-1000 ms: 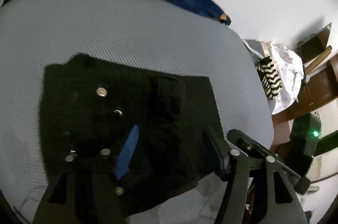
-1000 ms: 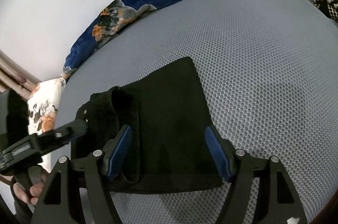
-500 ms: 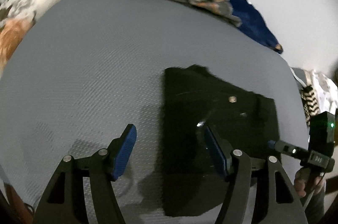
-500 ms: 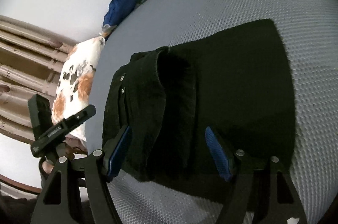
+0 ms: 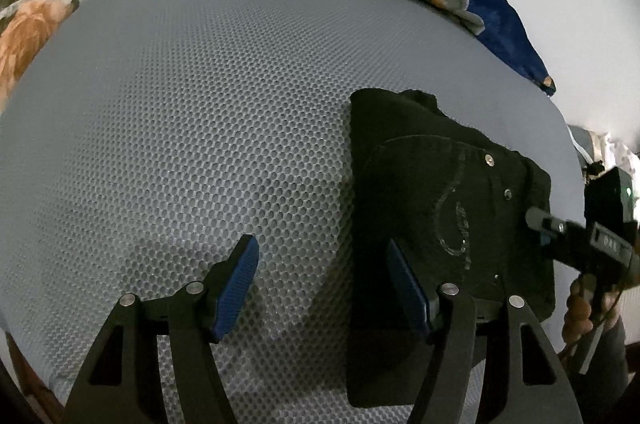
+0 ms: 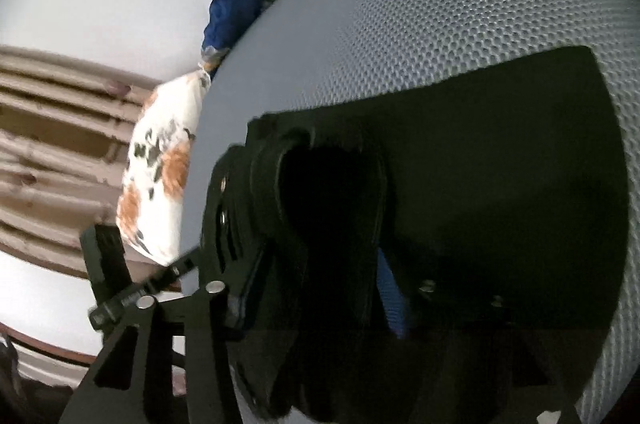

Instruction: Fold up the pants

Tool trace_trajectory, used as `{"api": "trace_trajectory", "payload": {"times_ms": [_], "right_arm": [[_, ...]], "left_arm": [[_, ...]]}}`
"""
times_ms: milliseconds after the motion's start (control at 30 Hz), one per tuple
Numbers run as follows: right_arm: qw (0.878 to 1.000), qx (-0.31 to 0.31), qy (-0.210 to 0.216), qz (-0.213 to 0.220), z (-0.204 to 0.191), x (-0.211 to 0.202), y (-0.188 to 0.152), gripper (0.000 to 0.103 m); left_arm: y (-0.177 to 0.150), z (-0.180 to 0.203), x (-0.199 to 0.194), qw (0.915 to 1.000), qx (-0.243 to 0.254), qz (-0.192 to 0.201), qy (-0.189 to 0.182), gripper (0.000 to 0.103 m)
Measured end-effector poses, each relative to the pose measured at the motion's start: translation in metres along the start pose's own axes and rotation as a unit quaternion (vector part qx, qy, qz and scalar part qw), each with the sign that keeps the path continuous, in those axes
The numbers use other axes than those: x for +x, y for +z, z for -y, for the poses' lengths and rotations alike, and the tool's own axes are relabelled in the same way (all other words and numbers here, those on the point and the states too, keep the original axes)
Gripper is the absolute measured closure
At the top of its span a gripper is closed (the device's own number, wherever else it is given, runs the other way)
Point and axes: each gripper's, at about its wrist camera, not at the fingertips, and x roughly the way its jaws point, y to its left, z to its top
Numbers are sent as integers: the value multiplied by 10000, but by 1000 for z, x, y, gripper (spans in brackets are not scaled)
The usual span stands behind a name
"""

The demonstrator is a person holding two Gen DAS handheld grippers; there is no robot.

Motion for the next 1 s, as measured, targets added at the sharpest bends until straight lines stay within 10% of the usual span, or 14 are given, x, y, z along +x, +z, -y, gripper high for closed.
{"api": "trace_trajectory", "payload": {"times_ms": [333,633,1000], "right_arm": [[9996,-179,-138,169,-25,3,8,88],[9926,-539,-310,1047,-75,-66,14,91],[9839,805,-1125,1133,27,-90,3,92]], "left_arm": [[8,1,0,9999,-147,-39,-2,36],[21,22,-7,9998,54,196,43,36],[36,76,10,9975,694,160,25,36]]}}
